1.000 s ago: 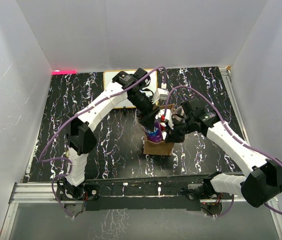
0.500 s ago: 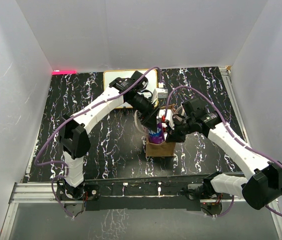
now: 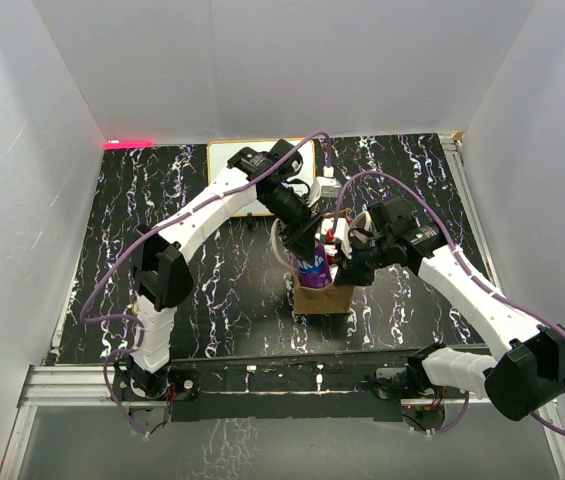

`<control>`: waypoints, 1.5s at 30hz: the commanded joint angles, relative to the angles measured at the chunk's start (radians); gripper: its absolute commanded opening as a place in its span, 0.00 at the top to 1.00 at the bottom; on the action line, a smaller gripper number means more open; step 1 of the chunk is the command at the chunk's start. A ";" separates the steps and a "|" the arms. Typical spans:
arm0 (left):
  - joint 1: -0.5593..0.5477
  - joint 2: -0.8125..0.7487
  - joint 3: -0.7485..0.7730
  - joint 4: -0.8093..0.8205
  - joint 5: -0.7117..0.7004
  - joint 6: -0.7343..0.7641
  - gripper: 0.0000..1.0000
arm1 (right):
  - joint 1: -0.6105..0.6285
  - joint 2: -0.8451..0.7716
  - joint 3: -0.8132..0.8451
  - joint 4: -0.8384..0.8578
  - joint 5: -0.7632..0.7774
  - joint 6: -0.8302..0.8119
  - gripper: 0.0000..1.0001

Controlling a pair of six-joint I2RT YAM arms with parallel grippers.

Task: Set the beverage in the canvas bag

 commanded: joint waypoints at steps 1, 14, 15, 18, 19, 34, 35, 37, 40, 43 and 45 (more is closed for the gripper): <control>-0.081 0.056 0.053 -0.175 0.016 0.088 1.00 | 0.005 -0.062 0.047 0.184 -0.094 -0.011 0.92; -0.112 0.054 0.030 -0.084 -0.042 0.013 1.00 | -0.016 -0.080 0.037 0.159 -0.153 -0.041 0.92; -0.116 0.059 0.030 -0.077 -0.043 0.009 1.00 | -0.016 -0.080 0.033 0.160 -0.158 -0.042 0.92; -0.126 0.078 0.034 -0.049 -0.041 -0.012 1.00 | -0.015 -0.078 0.016 0.169 -0.178 -0.045 0.92; -0.131 0.081 0.037 -0.041 -0.043 -0.014 1.00 | -0.016 -0.078 0.011 0.171 -0.183 -0.046 0.92; -0.170 0.060 0.013 -0.037 -0.092 0.172 1.00 | -0.043 -0.123 -0.069 0.188 -0.250 -0.051 0.67; -0.170 0.054 0.008 -0.041 -0.090 0.187 1.00 | -0.049 -0.128 -0.068 0.186 -0.256 -0.051 0.65; -0.169 0.041 -0.006 -0.041 -0.092 0.208 1.00 | -0.068 -0.141 -0.063 0.177 -0.272 -0.048 0.61; -0.169 0.019 -0.024 -0.039 -0.099 0.240 1.00 | -0.093 -0.157 -0.024 0.159 -0.278 -0.038 0.57; -0.171 -0.013 -0.056 -0.008 -0.120 0.258 1.00 | -0.131 -0.173 0.024 0.143 -0.302 -0.017 0.54; -0.176 -0.031 -0.083 0.017 -0.140 0.263 1.00 | -0.158 -0.180 0.050 0.136 -0.318 -0.004 0.52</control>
